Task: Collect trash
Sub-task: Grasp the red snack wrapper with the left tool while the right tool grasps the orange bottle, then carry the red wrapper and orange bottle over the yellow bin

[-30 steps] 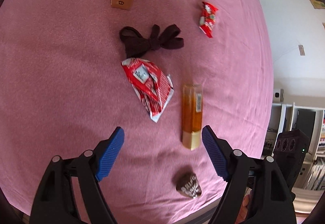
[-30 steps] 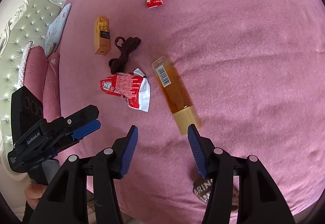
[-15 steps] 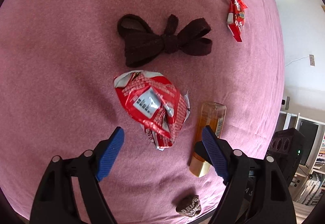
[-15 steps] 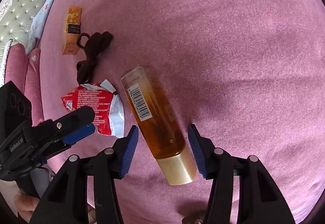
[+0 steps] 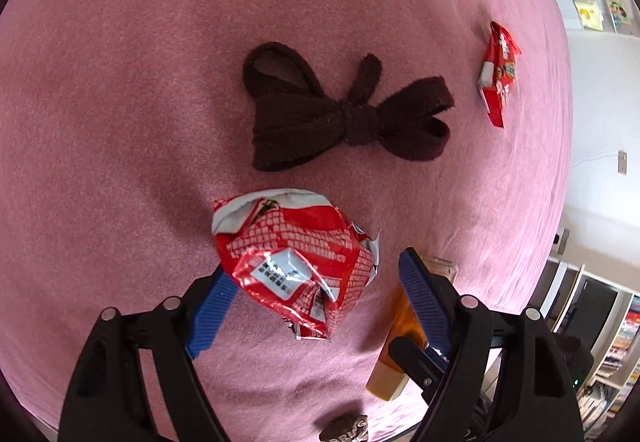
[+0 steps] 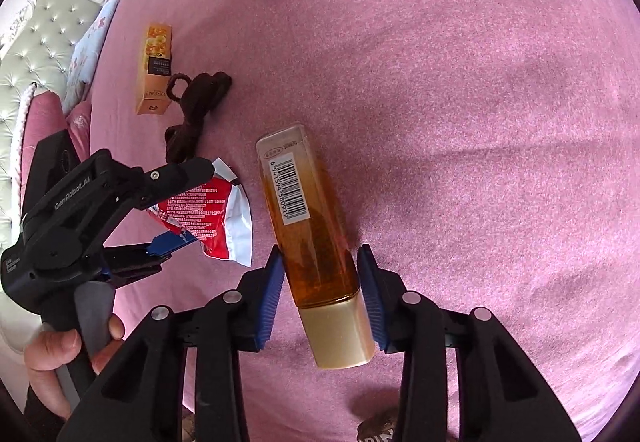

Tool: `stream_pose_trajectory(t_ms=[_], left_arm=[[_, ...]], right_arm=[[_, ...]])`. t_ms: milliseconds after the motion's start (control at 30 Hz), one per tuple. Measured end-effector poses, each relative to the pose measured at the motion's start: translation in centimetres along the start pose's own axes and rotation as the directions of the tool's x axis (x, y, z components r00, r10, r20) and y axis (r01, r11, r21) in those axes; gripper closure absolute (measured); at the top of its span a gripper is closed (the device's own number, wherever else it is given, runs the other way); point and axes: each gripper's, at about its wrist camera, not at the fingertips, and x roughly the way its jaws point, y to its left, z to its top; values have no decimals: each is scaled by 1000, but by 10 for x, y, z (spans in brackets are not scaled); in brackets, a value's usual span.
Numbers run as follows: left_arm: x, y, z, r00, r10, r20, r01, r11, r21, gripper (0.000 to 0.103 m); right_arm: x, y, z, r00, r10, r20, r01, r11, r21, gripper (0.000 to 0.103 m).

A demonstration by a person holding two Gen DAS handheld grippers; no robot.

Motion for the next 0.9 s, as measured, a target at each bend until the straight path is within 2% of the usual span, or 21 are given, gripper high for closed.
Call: stream_pose_trajectory(t_ms=[33,100,233,367,567,700,900], left_arm=[[-2,2,0,1000,25,8,-25,1000,7,43],[-5,0,-2,998,61,29,-62,998,32,55],[-22,1,-12,994,9,107,-18,997,81,69],[-37,0,-19,992,-38,124,23,992,126,73],[-63,-6,-42,989,-60,136,30,977,210,75],[-82,-5,-62,986,-97,138,65,973,220,75],[-115,8,-96,986,-121,115,86,958,274,75]], right_arm=[[-1,-1,-1,1000,4,-1,-4,1000,3,66],[0,1,-3,1000,8,-2,-8,1000,8,66],[-3,11,-7,1000,18,6,-19,1000,4,67],[-9,18,-11,999,44,19,-44,999,10,68],[-26,23,-25,994,88,57,-90,996,28,71],[-42,26,-42,986,142,87,-147,987,63,72],[-72,34,-82,977,162,141,-175,981,85,72]])
